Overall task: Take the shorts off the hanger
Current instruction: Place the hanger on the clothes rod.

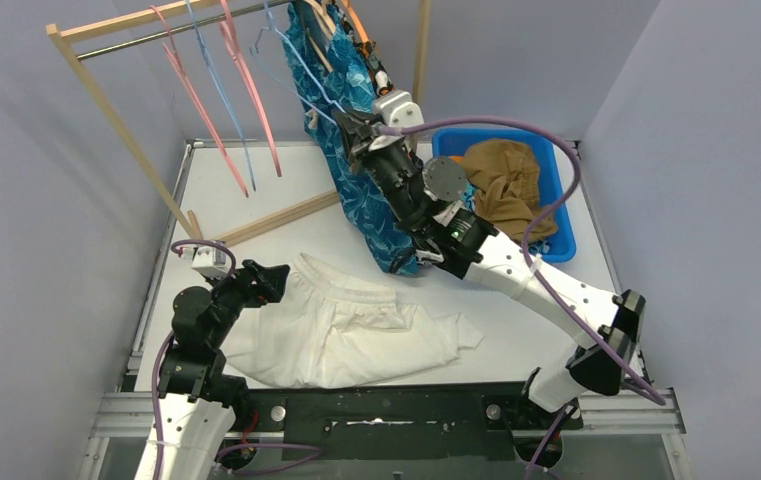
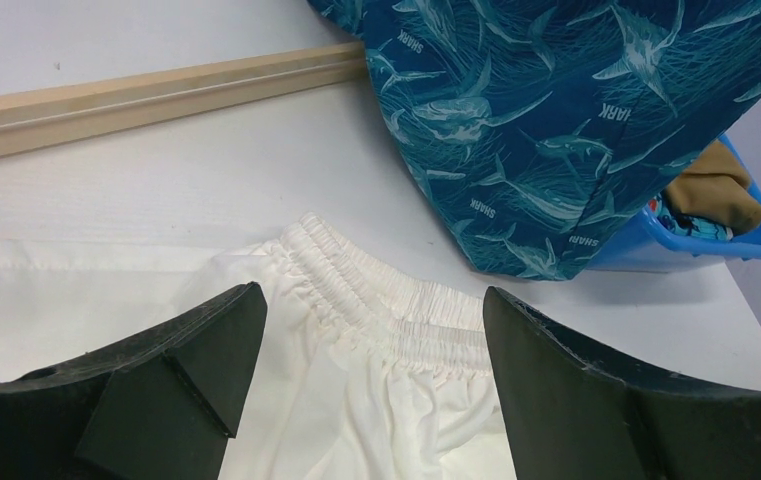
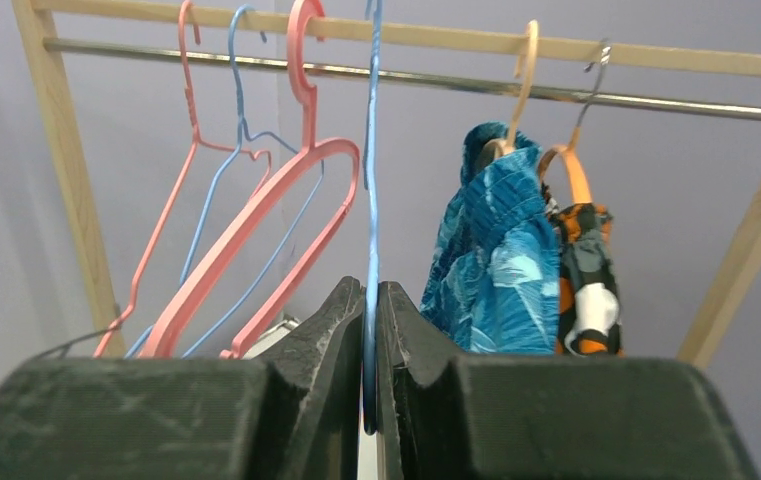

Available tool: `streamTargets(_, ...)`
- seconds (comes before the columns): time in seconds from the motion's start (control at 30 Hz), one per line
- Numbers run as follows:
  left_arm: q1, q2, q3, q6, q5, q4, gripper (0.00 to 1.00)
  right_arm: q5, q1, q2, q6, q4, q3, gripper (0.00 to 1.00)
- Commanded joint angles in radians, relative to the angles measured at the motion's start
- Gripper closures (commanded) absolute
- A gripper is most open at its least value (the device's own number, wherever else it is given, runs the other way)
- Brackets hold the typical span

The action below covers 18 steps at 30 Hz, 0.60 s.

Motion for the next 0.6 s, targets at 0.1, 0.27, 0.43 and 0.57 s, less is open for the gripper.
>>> streamTargets(0.1, 0.006, -0.011, 0.054, 0.021, -0.012, 0.028, 0.20, -0.044, 0.006, 0.087, 0.069, -0.188, 0.088, 1.00)
streamTargets(0.27, 0.006, -0.013, 0.052, 0.019, -0.011, 0.029, 0.20, -0.050, 0.006, 0.041, 0.150, -0.173, -0.036, 0.87)
streamTargets(0.43, 0.005, -0.011, 0.054, 0.019, -0.007, 0.030, 0.20, -0.058, 0.004, 0.010, 0.168, -0.234, -0.041, 0.60)
streamTargets(0.57, 0.005, -0.013, 0.054, 0.020, -0.015, 0.026, 0.20, -0.079, 0.005, -0.042, 0.194, -0.269, -0.100, 0.43)
